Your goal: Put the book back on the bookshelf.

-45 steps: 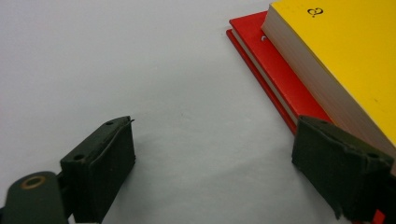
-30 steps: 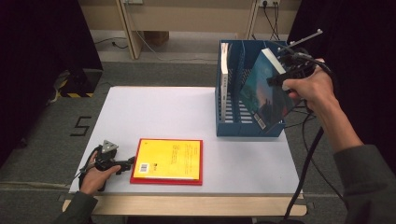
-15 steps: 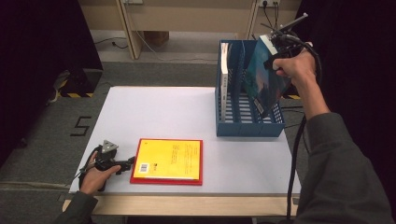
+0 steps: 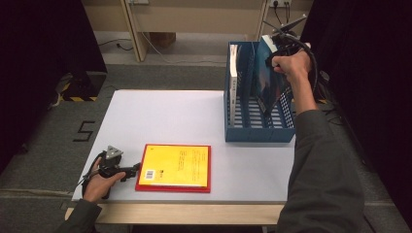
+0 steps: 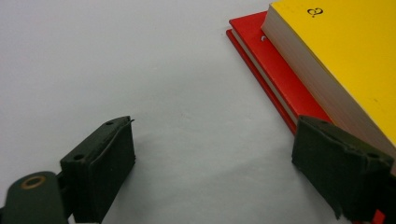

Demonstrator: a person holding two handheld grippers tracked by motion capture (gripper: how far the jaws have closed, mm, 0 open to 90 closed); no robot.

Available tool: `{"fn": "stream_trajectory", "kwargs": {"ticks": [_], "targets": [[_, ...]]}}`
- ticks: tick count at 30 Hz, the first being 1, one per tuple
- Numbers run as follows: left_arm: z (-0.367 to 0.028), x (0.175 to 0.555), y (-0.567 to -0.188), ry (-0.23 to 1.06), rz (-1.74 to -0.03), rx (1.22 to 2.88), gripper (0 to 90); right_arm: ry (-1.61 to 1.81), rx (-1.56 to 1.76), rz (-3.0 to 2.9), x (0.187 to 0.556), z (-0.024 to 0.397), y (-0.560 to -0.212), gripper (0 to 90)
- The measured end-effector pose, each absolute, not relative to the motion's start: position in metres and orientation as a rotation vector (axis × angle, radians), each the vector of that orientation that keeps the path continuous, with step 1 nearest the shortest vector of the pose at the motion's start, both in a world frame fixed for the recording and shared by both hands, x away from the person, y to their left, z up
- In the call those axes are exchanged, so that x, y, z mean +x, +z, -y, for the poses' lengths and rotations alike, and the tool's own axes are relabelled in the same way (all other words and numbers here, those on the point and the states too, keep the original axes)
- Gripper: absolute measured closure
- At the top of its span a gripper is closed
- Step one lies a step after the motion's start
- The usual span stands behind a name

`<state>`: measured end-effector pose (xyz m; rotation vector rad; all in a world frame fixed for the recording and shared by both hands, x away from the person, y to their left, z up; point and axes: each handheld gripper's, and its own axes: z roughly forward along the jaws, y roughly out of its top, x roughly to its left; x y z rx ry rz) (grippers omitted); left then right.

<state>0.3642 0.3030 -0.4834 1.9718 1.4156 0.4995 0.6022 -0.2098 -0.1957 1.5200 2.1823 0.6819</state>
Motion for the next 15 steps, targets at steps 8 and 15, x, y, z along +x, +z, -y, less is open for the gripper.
{"fn": "stream_trajectory", "kwargs": {"ticks": [8,15], "targets": [[-0.303,0.364,-0.483,0.505,-1.417,1.973,12.0,0.707,1.566,-2.176,0.618,0.208,-0.223,73.0],[-0.303,0.364,-0.484,0.505,-1.416,1.972,12.0,0.689,1.606,-2.180,0.632,0.207,-0.248,72.9]]}}
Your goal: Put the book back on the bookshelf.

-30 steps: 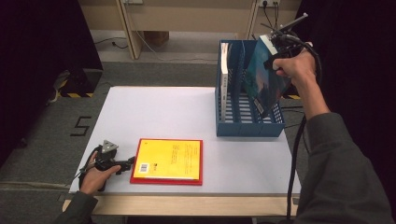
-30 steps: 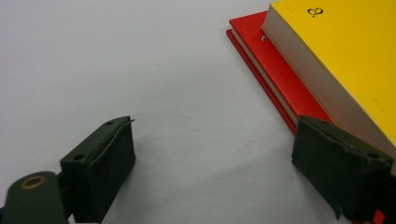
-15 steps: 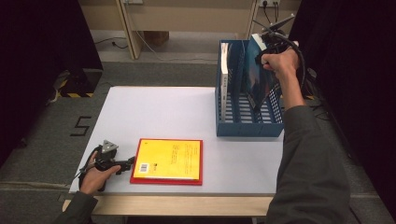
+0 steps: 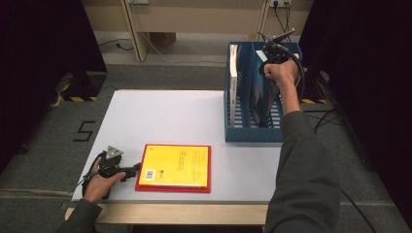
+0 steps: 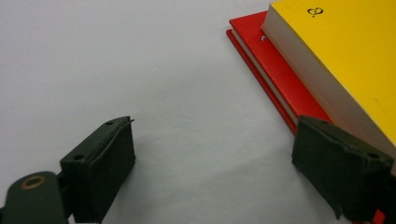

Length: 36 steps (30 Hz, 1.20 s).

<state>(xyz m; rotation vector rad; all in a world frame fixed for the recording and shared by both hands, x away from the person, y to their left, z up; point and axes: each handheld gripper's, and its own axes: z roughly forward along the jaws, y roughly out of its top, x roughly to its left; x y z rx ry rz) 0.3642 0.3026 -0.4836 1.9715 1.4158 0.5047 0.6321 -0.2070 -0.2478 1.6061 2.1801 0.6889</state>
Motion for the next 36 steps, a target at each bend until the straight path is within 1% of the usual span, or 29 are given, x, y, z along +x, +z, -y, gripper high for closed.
{"fn": "stream_trajectory", "kwargs": {"ticks": [6,15,18,19,22,23,24,25,26,27,31,36], "targets": [[-0.303,0.364,-0.483,0.504,-1.416,1.973,12.0,0.704,1.617,-2.156,0.643,0.201,-0.252,72.7],[-0.303,0.364,-0.484,0.504,-1.414,1.972,12.0,0.689,1.611,-2.160,0.648,0.196,-0.263,71.6],[-0.303,0.364,-0.484,0.504,-1.414,1.972,12.0,0.745,1.626,-2.144,0.644,0.200,-0.264,66.9],[-0.303,0.364,-0.484,0.504,-1.414,1.972,12.0,0.745,1.626,-2.144,0.644,0.200,-0.264,66.9],[-0.303,0.364,-0.484,0.505,-1.414,1.972,12.0,0.779,1.596,-2.160,0.632,0.205,-0.253,61.7],[-0.303,0.364,-0.484,0.505,-1.414,1.972,12.0,0.779,1.596,-2.160,0.632,0.205,-0.253,61.7],[-0.303,0.364,-0.484,0.505,-1.414,1.972,12.0,0.802,1.604,-2.168,0.623,0.210,-0.248,59.3],[-0.303,0.364,-0.484,0.505,-1.414,1.972,12.0,0.802,1.604,-2.168,0.623,0.210,-0.248,59.3],[-0.303,0.364,-0.484,0.505,-1.414,1.972,12.0,0.807,1.574,-2.190,0.611,0.215,-0.245,58.5],[-0.303,0.364,-0.484,0.505,-1.414,1.972,12.0,0.807,1.574,-2.190,0.611,0.215,-0.245,58.5],[-0.302,0.364,-0.484,0.513,-1.416,1.973,12.0,0.835,1.549,-2.213,0.582,0.229,-0.245,55.7],[-0.302,0.364,-0.484,0.516,-1.415,1.971,11.9,0.890,1.528,-2.240,0.564,0.236,-0.248,55.1]]}}
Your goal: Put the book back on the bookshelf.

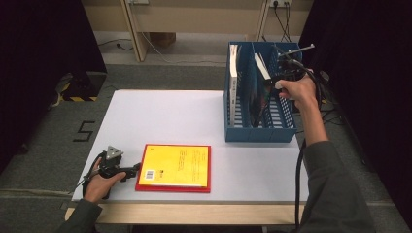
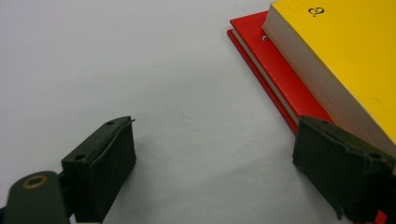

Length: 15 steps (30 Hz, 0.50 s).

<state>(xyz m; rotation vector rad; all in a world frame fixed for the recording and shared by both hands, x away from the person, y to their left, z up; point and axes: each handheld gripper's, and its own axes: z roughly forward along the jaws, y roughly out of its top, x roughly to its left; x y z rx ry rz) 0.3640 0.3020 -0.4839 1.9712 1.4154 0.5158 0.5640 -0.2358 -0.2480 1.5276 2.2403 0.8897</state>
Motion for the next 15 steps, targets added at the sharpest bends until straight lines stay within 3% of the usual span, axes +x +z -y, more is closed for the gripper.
{"fn": "stream_trajectory", "kwargs": {"ticks": [3,8,15], "targets": [[-0.302,0.364,-0.484,0.516,-1.415,1.972,11.9,0.876,1.503,-2.258,0.557,0.238,-0.253,55.5],[-0.302,0.364,-0.484,0.516,-1.415,1.971,11.9,0.821,1.430,-2.285,0.557,0.231,-0.268,70.2],[-0.302,0.364,-0.484,0.515,-1.415,1.972,11.9,0.800,1.394,-2.298,0.564,0.209,-0.275,69.5]]}}
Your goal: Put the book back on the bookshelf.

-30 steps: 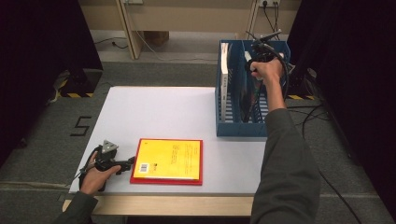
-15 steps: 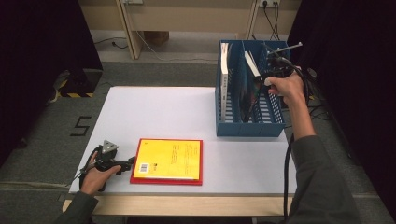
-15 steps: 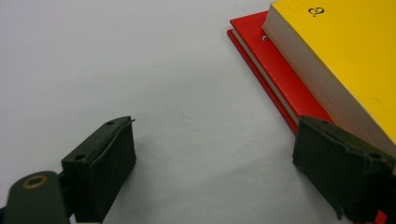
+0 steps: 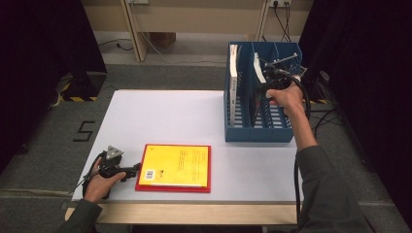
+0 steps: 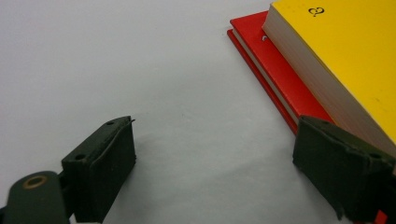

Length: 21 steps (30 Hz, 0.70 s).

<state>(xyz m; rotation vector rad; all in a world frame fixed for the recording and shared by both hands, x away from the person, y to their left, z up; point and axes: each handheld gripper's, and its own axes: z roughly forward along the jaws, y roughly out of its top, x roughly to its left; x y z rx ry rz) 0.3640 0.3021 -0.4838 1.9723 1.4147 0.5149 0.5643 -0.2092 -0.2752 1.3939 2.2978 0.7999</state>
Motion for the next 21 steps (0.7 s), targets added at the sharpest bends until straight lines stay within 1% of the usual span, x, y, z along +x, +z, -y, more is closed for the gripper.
{"fn": "stream_trajectory", "kwargs": {"ticks": [13,18,21], "targets": [[-0.302,0.364,-0.484,0.514,-1.415,1.971,11.8,0.755,1.411,-2.279,0.584,0.200,-0.275,68.7],[-0.302,0.364,-0.484,0.511,-1.415,1.970,11.9,0.773,1.409,-2.277,0.583,0.200,-0.276,64.2],[-0.302,0.364,-0.484,0.508,-1.414,1.970,11.9,0.850,1.454,-2.246,0.580,0.205,-0.274,55.5]]}}
